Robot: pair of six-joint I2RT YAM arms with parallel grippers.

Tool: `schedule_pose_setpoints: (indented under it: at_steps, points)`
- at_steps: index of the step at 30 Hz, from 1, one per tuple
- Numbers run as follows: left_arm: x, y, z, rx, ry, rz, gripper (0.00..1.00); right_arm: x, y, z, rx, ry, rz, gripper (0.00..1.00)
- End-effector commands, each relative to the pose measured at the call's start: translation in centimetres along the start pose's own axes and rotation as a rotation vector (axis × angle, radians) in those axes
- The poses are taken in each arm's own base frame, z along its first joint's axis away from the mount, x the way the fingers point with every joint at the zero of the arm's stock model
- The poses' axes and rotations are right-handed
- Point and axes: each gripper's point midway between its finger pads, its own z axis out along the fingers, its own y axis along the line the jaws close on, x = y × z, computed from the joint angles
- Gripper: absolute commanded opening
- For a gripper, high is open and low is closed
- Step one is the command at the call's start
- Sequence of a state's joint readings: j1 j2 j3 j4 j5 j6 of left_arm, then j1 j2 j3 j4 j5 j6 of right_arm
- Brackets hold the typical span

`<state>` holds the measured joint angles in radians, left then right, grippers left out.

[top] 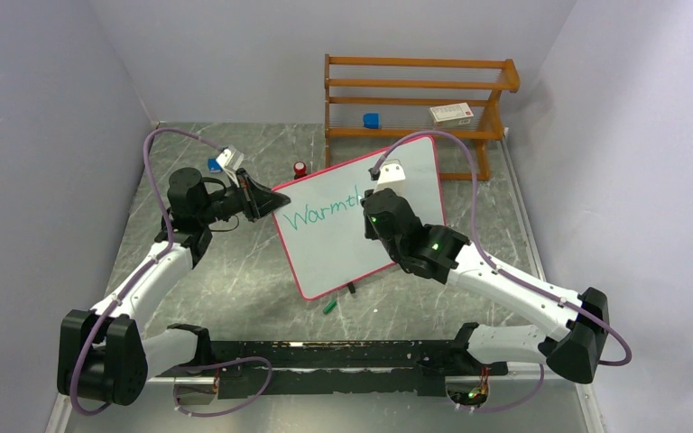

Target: Write a sentence on the whiteboard

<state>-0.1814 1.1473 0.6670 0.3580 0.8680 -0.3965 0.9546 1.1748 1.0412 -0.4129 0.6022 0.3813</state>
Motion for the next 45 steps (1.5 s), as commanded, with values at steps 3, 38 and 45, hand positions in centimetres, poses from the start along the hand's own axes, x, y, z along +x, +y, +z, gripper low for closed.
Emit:
schedule_pose_setpoints:
  at_steps: [3, 38, 45]
  points:
    - [4.7, 3.5, -0.2, -0.116, 0.126, 0.051, 0.05, -1.1, -1.0, 0.0, 0.049, -0.044, 0.022, 0.00]
    - [4.8, 3.5, -0.2, -0.118, 0.126, 0.051, 0.05, -0.4, 0.1, 0.0, -0.020, -0.011, -0.007, 0.00]
    - [4.7, 3.5, -0.2, -0.117, 0.126, 0.052, 0.05, 0.0, 0.2, 0.5, -0.013, -0.003, -0.019, 0.00]
